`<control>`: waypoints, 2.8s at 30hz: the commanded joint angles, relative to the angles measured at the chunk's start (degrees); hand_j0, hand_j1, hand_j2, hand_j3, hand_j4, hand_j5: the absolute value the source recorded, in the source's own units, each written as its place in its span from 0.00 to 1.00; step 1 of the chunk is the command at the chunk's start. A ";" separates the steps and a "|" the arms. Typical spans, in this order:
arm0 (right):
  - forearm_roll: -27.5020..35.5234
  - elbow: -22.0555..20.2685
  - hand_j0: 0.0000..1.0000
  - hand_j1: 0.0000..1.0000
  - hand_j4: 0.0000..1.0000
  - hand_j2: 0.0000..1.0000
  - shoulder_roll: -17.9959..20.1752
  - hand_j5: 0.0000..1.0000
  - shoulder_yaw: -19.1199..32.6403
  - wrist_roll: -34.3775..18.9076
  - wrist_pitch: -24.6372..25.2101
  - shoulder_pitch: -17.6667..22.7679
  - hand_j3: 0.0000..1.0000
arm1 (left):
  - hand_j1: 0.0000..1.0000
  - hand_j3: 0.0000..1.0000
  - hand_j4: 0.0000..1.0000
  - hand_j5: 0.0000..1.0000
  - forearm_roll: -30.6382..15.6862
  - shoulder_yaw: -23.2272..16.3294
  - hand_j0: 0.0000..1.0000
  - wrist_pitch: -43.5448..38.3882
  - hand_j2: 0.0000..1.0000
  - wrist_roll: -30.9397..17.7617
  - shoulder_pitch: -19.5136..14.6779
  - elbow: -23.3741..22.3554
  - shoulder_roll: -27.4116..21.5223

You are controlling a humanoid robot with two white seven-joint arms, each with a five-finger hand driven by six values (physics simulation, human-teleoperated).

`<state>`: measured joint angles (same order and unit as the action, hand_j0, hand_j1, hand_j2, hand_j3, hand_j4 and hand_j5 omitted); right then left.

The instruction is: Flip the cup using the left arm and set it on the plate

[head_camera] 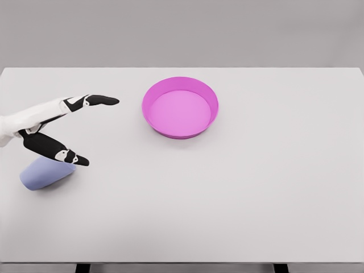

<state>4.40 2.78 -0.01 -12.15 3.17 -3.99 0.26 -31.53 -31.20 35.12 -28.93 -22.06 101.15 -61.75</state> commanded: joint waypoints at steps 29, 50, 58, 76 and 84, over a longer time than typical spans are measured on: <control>0.17 0.38 1.00 1.00 1.00 1.00 0.01 1.00 0.55 -0.01 0.04 0.79 1.00 | 1.00 1.00 1.00 1.00 -9.34 3.07 1.00 -17.46 1.00 0.63 9.84 0.01 -7.60; 0.17 0.29 1.00 1.00 1.00 1.00 0.01 1.00 0.55 -0.01 0.04 0.79 1.00 | 1.00 1.00 1.00 1.00 0.24 16.70 1.00 -19.56 1.00 0.54 18.98 0.01 -5.93; 0.17 0.30 1.00 1.00 1.00 1.00 0.01 1.00 0.55 -0.01 0.04 0.79 1.00 | 1.00 1.00 1.00 1.00 6.48 17.49 1.00 -19.56 1.00 0.46 19.69 0.01 -3.99; 0.17 0.38 1.00 1.00 1.00 1.00 0.01 1.00 0.55 -0.01 0.04 0.79 1.00 | 1.00 1.00 1.00 1.00 6.13 17.49 1.00 -22.20 1.00 2.74 22.68 0.01 -1.71; 0.17 0.29 1.00 1.00 1.00 1.00 0.01 1.00 0.55 -0.01 0.04 0.79 1.00 | 1.00 1.00 1.00 1.00 6.04 17.58 1.00 -25.45 1.00 4.76 22.76 -0.07 -1.80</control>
<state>4.56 3.09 -0.01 -11.60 3.17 -3.95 1.06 -25.14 -13.62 10.45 -24.76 0.97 101.10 -63.46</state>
